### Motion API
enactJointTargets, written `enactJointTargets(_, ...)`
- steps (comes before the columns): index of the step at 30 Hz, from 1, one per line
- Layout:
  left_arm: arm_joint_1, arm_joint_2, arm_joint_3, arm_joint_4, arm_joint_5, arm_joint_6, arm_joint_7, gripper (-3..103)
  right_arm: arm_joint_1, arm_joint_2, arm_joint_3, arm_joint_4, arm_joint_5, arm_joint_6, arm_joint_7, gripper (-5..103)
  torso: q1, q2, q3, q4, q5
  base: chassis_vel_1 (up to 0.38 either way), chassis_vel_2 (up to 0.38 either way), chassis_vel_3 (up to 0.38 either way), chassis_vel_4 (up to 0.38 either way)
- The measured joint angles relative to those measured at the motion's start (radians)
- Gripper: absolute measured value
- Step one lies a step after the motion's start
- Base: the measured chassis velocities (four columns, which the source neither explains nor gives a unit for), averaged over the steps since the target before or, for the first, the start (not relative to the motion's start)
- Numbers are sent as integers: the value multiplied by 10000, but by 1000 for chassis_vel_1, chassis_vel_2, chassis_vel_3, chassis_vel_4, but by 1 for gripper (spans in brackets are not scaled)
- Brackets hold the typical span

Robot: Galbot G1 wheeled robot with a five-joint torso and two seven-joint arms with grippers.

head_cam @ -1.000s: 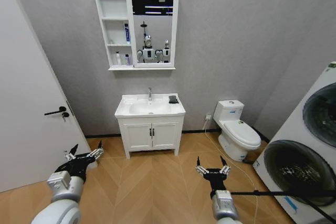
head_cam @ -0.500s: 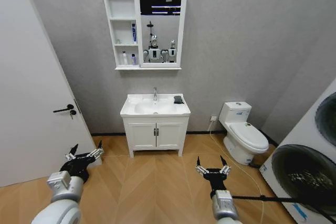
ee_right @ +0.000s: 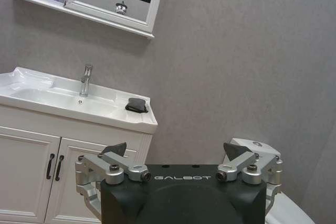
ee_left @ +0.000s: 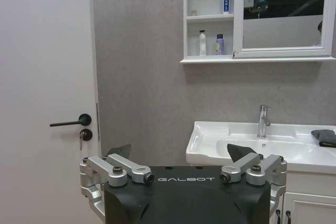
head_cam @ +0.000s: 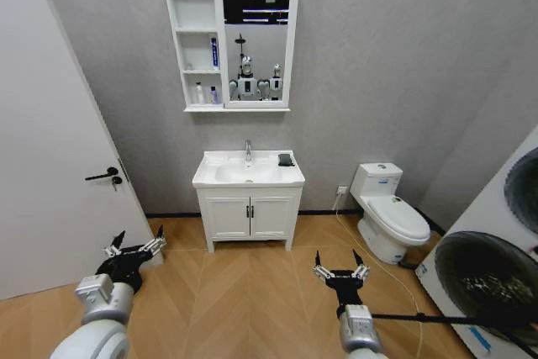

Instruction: Move facial cleanser and shampoo from washbasin to cabinet, then wipe washbasin with towel.

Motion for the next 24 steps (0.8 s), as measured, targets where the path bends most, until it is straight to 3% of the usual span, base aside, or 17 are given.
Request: enactJointTargets(24, 0, 0, 0, 0, 0, 0, 0, 100, 0, 0, 0, 0, 0, 0, 0, 100, 0, 0, 0, 0, 0, 0, 0, 0, 0)
